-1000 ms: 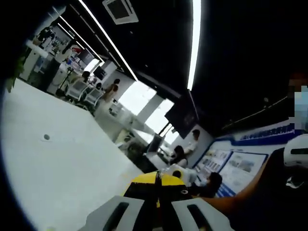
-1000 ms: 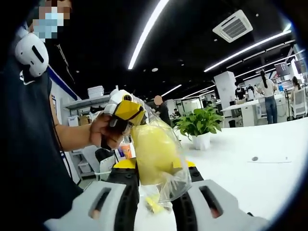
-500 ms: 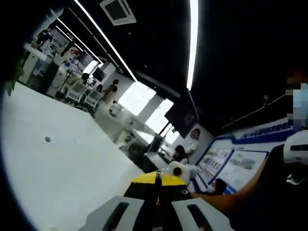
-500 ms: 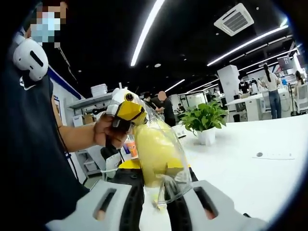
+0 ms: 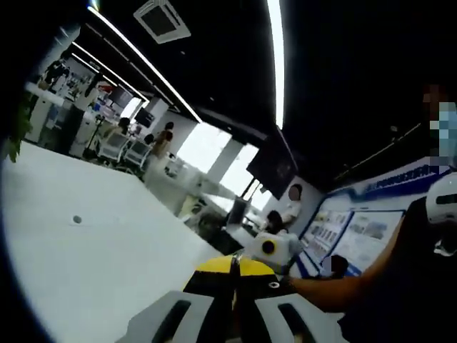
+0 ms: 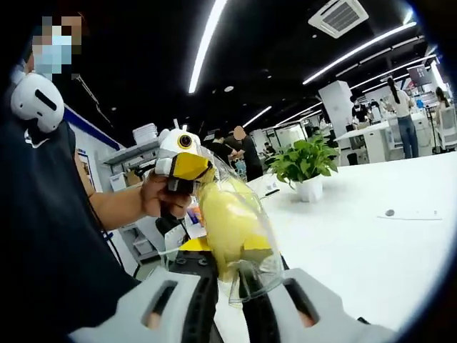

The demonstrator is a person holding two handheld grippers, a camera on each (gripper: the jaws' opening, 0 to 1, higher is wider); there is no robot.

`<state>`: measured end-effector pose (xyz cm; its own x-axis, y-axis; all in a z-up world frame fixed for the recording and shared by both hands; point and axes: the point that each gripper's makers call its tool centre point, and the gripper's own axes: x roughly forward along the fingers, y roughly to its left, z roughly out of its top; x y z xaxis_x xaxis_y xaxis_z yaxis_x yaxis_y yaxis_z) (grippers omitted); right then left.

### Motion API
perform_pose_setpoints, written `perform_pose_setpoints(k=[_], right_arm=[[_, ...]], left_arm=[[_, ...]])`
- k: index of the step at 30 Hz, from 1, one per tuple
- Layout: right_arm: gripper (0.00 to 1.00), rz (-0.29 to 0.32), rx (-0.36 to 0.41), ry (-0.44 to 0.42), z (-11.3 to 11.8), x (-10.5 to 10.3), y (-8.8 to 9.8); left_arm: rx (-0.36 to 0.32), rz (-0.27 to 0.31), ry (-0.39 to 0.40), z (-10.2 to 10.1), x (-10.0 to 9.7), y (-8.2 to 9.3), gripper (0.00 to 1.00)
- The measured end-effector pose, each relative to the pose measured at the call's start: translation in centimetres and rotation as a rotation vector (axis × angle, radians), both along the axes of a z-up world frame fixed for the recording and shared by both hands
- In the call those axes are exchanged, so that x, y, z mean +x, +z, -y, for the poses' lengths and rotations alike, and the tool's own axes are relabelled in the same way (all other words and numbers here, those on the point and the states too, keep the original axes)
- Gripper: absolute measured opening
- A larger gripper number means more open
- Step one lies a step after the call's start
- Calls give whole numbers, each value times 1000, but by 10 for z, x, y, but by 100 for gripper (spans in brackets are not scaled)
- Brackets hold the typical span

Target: Compare the silicone blocks by pressing each to a similar depth, holding the contact briefly, and releasing to observe deformation and rebound differences across the visible hardness samples.

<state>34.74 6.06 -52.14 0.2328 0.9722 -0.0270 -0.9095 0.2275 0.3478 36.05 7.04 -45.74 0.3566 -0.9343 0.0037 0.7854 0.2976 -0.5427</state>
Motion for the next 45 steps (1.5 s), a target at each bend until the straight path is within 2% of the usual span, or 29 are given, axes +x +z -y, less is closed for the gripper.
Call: perform_pose_setpoints(k=[7,14,18,27,39,40,41,45], right_arm=[[5,-25,-32,20,1,-2,-3],[4,-46,-57,34,2,-4,-6],[4,-64,-70,33,2,-4,-10],[5,-108,-60,42,2,-5,-13],[6,-83,-81,49,4,-6,-14],[6,-83,-91,52,4,-7,-15],[6,-84,-96,53,5,-7,-16],[7,-90,-97,59,5,-8,-17]], left_arm=[[26,28,13,0,0,-4,0],[40,11,16,0,0,-8,0],[53,20,22,0,1,-11,0],[43,1,25,-1,1,-13,0],[51,7,22,0,1,-16,0],[69,42,27,1,1,-17,0],[72,45,24,2,0,-18,0],[59,29,22,1,-1,-18,0]])
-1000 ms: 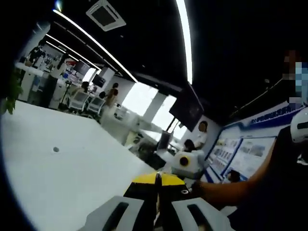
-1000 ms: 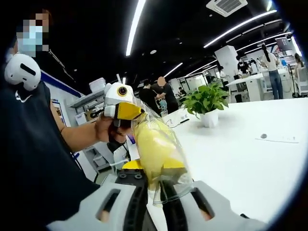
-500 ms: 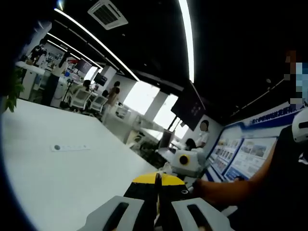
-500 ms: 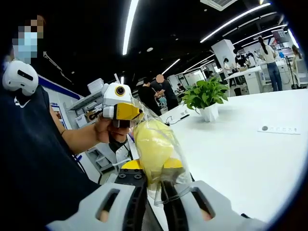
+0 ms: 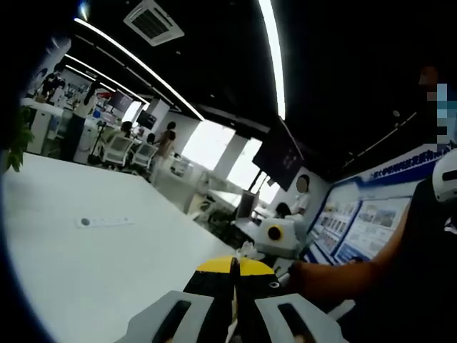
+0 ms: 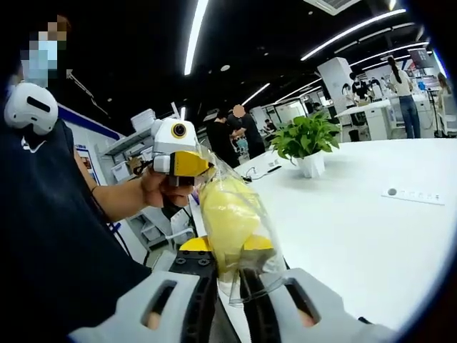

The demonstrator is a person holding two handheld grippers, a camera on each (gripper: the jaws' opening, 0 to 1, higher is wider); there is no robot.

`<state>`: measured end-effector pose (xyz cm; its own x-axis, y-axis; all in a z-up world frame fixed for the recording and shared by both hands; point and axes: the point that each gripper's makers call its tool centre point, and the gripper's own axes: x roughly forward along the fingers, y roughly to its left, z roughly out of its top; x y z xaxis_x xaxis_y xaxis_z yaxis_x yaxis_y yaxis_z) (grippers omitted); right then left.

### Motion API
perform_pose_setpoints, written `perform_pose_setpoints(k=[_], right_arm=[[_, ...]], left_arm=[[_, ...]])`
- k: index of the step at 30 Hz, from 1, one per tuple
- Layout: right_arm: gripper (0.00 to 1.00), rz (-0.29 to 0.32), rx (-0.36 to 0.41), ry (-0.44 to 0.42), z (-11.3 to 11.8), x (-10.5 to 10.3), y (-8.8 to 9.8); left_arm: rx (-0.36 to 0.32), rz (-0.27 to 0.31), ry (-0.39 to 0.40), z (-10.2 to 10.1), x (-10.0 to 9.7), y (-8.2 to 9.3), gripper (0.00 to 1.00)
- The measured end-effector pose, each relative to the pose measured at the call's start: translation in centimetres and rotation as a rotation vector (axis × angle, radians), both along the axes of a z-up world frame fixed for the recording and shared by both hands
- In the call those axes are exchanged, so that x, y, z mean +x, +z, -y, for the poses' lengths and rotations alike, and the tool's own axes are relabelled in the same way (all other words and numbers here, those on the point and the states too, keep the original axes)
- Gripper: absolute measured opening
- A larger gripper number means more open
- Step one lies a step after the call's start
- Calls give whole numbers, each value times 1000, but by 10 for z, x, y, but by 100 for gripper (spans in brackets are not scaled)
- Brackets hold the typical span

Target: Compare the silicone blocks by pressing each to a similar depth, holding the contact briefly, and releasing to observe deformation and rebound differences across the visible hardness samples.

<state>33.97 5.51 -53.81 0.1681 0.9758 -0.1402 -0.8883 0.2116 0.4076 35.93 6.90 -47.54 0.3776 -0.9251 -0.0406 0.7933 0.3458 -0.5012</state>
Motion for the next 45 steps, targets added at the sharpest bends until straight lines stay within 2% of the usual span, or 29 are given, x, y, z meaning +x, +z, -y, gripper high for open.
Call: perform_pose_setpoints(k=[2,4,9,13,15,20,23,26,28,34,45], right_arm=[[8,-1,1,-3,0,0,0],[9,-30,31,4,-1,-2,1],[12,-62,58,-10,-2,-1,2],[15,-53,71,-13,-3,-1,6],[16,-28,64,-25,-4,1,7],[20,-31,67,-46,-4,5,9],[30,3,57,-72,-4,8,10],[46,15,56,-96,-3,13,10],[55,46,53,-125,-1,17,10],[96,91,36,-204,5,30,10],[96,160,-10,-295,22,45,11]], left_arm=[[0,0,7,0,1,0,0],[-26,-73,17,-1,1,1,0],[-27,-59,23,0,2,5,0],[-50,-45,15,3,0,13,0],[-57,-37,9,4,-1,15,0],[-78,-39,-8,5,-3,20,0],[-78,-38,-14,6,-4,21,0],[-74,-34,-13,7,-3,20,0],[-76,-38,-11,7,-2,20,0],[-82,-40,-6,7,-1,21,0],[-101,-43,-4,9,1,27,0]])
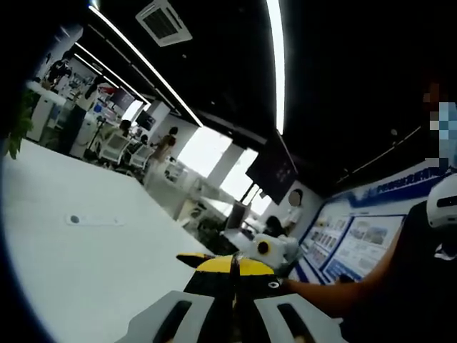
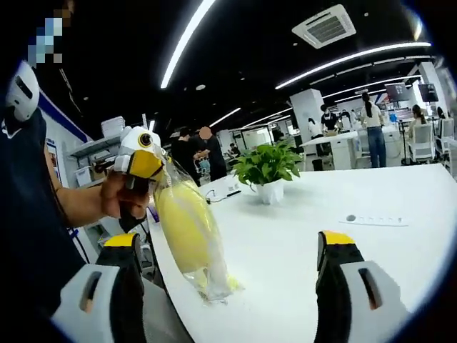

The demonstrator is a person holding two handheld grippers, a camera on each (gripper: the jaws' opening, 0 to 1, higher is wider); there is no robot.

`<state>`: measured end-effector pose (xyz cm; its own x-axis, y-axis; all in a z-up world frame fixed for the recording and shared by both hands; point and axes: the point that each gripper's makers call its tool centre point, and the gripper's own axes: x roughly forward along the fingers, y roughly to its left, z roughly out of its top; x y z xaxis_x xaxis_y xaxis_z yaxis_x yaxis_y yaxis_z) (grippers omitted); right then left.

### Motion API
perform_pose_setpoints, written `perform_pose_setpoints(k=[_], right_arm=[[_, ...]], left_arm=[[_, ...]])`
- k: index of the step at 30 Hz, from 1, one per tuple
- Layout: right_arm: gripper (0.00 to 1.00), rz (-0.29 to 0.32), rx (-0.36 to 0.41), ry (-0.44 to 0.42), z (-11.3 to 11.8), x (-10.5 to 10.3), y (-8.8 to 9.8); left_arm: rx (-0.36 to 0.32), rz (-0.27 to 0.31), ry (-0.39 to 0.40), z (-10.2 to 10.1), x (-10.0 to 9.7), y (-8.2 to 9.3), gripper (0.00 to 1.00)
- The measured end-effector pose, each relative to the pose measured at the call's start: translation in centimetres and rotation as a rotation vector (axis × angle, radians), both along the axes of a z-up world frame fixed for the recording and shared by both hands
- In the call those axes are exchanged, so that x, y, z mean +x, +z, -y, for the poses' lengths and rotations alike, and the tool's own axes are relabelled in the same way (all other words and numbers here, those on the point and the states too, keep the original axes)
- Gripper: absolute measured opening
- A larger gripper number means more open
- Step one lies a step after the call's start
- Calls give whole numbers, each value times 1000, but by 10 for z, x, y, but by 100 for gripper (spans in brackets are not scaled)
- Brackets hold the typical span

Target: Compare the silicone blocks by pressing each to a similar depth, holding the contact briefly, and releasing to observe deformation and rebound differences across the visible hardness samples.

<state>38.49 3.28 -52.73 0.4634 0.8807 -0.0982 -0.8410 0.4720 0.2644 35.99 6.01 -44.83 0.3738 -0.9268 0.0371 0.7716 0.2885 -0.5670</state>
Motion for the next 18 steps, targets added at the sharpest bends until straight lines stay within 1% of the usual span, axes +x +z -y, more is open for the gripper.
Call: perform_pose_setpoints(k=[3,7,12,18], right_arm=[[96,8,0,-36,9,3,-1],[96,13,-24,-75,21,4,-6],[96,15,-36,-147,43,4,-15],[96,-16,-43,-198,61,-1,-30]], left_arm=[[-19,-13,3,2,3,1,0],[-17,-12,7,6,5,-1,0],[-14,-32,19,7,10,-9,0],[-7,-57,32,11,15,-24,0]])
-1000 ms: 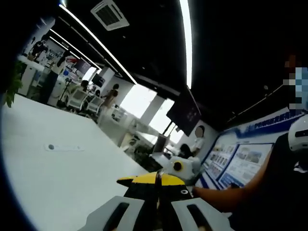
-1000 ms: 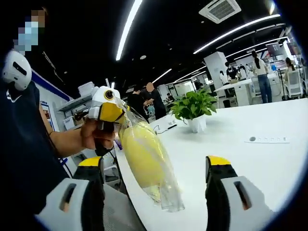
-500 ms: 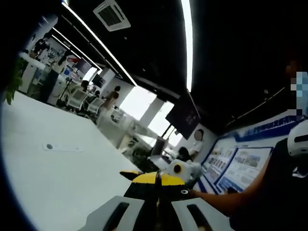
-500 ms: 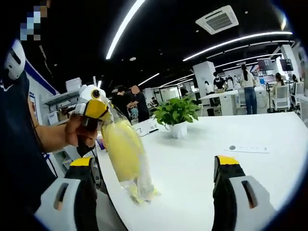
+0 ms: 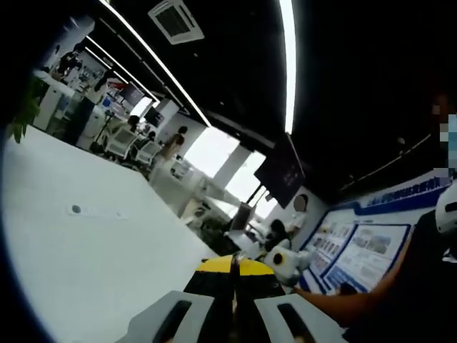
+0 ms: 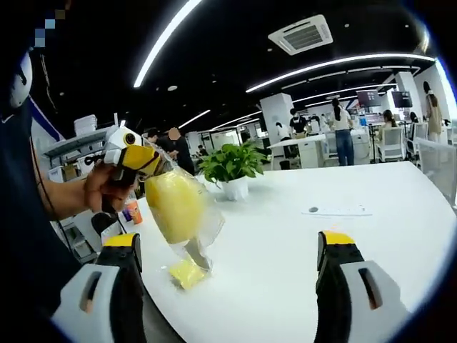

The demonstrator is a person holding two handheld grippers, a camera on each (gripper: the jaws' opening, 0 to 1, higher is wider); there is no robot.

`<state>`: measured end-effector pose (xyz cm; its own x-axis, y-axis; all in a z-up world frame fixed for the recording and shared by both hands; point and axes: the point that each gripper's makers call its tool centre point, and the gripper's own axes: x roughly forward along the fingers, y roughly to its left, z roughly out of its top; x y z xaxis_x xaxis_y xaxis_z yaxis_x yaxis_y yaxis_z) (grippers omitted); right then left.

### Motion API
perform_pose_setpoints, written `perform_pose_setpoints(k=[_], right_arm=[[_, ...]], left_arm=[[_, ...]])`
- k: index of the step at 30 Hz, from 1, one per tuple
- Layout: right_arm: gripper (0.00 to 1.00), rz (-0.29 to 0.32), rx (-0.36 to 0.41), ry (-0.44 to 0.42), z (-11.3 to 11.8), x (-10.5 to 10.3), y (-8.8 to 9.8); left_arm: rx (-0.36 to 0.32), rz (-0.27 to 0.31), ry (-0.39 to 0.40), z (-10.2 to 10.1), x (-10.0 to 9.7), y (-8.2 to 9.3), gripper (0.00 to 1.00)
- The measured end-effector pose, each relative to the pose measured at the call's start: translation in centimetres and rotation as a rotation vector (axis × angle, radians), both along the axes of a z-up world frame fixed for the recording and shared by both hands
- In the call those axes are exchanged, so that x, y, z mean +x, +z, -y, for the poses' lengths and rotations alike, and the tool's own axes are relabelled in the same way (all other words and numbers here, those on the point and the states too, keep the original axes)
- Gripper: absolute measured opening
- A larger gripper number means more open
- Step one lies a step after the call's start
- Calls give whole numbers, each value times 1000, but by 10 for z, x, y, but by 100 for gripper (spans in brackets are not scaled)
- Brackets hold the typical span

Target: Compare the silicone blocks by pressing each to a similar depth, holding the contact briefly, and releasing to observe deformation and rebound differences across the visible hardness samples.

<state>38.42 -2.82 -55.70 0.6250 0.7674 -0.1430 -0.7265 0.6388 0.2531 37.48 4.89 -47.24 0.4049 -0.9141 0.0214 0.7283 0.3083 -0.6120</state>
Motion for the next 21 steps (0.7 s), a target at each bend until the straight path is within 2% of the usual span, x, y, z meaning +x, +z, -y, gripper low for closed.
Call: perform_pose_setpoints(k=[10,15,21], right_arm=[[96,-48,-9,-60,17,-11,-28],[96,-73,-47,-77,22,-19,-48],[96,-63,-121,-75,21,-23,-66]], left_arm=[[9,-61,24,2,4,-32,0],[3,-94,43,1,7,-46,0],[-9,-135,60,0,9,-58,0]])
